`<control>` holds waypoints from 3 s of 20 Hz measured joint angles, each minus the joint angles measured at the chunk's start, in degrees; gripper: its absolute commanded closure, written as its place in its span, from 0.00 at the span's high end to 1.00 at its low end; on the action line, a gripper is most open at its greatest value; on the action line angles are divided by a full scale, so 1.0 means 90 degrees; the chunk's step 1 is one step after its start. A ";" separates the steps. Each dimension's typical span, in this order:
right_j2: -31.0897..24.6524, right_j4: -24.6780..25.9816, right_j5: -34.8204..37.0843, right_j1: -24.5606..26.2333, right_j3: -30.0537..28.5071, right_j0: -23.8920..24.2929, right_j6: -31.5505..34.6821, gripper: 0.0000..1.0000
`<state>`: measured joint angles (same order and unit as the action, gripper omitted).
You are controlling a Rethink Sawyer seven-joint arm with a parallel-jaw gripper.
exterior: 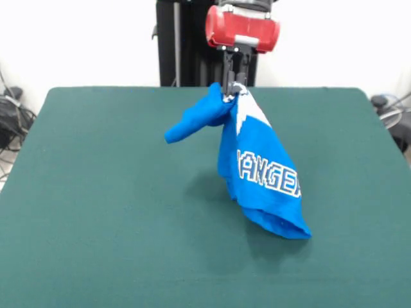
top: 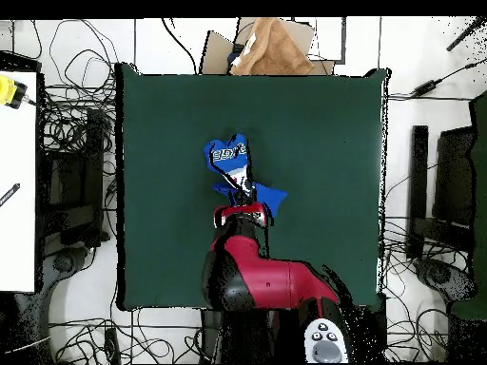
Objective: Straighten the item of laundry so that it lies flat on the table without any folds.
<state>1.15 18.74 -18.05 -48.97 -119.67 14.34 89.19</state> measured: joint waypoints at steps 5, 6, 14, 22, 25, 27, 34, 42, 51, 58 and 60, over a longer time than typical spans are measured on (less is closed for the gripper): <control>-0.0678 0.0234 0.0595 -0.0098 -0.0012 0.0775 0.0000 0.00; -0.0814 0.0297 0.0767 -0.0097 0.0005 0.0966 0.0000 0.00; -0.1196 0.0609 0.1898 0.0118 0.0300 0.1606 0.0000 0.00; -0.1585 0.0801 0.1813 0.0563 0.0759 0.1299 -0.0001 0.00; -0.2165 0.0849 0.2225 0.0768 0.1106 0.1800 -0.0053 0.00; -0.2367 0.0853 0.2500 0.0849 0.1279 0.2011 -0.0087 0.00; -0.1363 0.0853 0.2950 0.0478 0.1491 0.0982 -0.0071 0.00; -0.0436 0.0524 0.3441 -0.0587 0.1293 -0.0987 -0.0018 0.00; -0.0661 -0.0770 0.4775 -0.2186 0.0513 0.0583 -0.0018 0.00; -0.0661 -0.0841 0.4777 -0.2488 0.0004 0.1133 -0.0018 0.00; -0.0669 -0.0841 0.4776 -0.2496 -0.0130 0.1105 -0.0018 0.00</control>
<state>-4.87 11.17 24.93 -71.43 -120.85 24.29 89.03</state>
